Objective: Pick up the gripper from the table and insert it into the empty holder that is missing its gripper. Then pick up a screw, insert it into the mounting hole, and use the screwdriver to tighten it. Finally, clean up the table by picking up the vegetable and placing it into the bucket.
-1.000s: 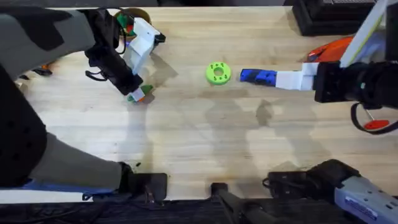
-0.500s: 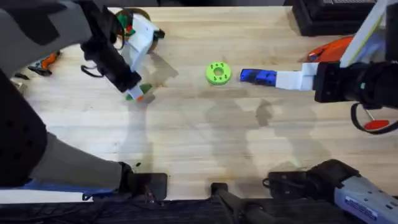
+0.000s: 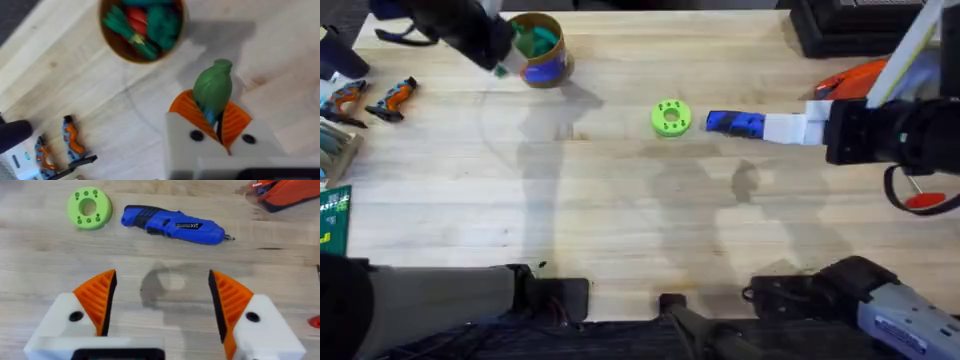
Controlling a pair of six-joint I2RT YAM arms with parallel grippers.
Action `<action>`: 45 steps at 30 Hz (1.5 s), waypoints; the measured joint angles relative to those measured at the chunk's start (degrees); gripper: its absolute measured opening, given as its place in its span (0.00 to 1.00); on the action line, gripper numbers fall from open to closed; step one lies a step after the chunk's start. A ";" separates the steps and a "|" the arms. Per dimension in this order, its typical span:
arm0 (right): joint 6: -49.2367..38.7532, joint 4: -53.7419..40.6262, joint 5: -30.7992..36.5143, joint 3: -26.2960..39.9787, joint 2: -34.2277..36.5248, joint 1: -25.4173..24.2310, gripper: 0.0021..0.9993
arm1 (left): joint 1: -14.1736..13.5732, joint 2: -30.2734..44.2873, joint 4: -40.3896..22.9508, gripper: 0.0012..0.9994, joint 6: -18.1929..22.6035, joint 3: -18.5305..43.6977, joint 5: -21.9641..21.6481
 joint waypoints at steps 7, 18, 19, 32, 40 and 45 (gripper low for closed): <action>0.01 0.04 0.00 0.00 0.00 0.00 0.99 | 0.60 0.91 10.56 0.03 -3.43 0.20 0.01; 0.02 0.07 -0.02 0.00 0.00 0.00 0.99 | 0.86 9.34 26.16 0.03 -4.09 0.20 0.09; 0.02 0.07 0.00 0.00 0.00 0.00 0.99 | 1.03 10.57 27.42 0.03 -4.10 0.20 0.11; 0.02 0.16 -0.02 0.00 0.00 0.00 0.99 | 3.35 21.33 34.76 0.04 -4.24 0.20 0.21; 0.02 1.61 0.00 0.00 0.00 0.00 0.99 | 3.70 21.09 35.27 0.98 -4.74 0.36 -0.03; 0.02 2.01 0.00 0.00 0.00 0.00 0.99 | 3.26 20.53 34.95 0.99 -5.22 0.36 0.00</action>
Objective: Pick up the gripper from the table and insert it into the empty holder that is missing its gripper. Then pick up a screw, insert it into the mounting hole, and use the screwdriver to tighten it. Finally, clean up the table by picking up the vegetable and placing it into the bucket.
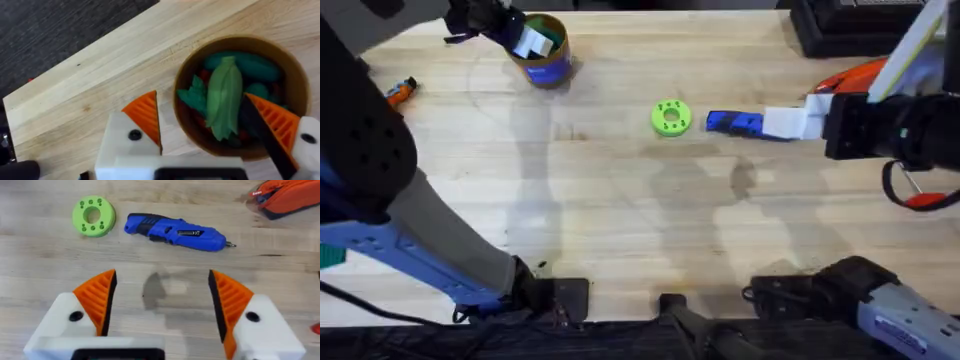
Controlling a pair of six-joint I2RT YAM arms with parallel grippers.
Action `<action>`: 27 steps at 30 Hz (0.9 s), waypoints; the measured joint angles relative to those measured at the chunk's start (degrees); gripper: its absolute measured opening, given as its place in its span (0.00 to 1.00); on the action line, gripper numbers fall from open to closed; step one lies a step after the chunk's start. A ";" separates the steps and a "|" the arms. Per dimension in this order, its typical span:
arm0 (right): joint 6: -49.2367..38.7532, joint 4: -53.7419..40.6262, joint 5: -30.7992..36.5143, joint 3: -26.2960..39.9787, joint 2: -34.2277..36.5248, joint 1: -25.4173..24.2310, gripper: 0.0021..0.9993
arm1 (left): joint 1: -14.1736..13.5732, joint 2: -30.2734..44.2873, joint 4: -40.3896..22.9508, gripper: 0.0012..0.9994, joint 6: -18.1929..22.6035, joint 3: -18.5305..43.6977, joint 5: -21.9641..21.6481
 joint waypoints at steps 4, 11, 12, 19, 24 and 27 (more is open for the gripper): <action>0.00 0.04 0.00 0.00 0.00 0.00 0.99 | -1.15 -3.53 -0.63 0.99 -2.67 0.00 0.02; -0.01 0.04 -0.01 0.00 0.00 0.00 0.99 | -2.31 -18.45 -10.28 0.99 -7.69 0.00 0.24; 0.00 0.04 0.00 0.00 0.00 0.00 0.99 | -2.31 -20.67 -12.40 0.99 -8.05 0.00 0.24; 0.00 -0.67 0.00 0.00 0.00 0.00 0.99 | -2.24 -32.29 -29.69 0.99 -13.83 0.02 -0.21; 0.00 -0.72 0.00 0.00 0.00 0.00 0.99 | -2.90 -38.05 -40.63 0.99 -17.09 0.02 -0.92; 0.00 -0.72 0.00 0.00 0.00 0.00 0.99 | -5.36 -40.55 -46.71 0.99 -19.04 0.02 -1.32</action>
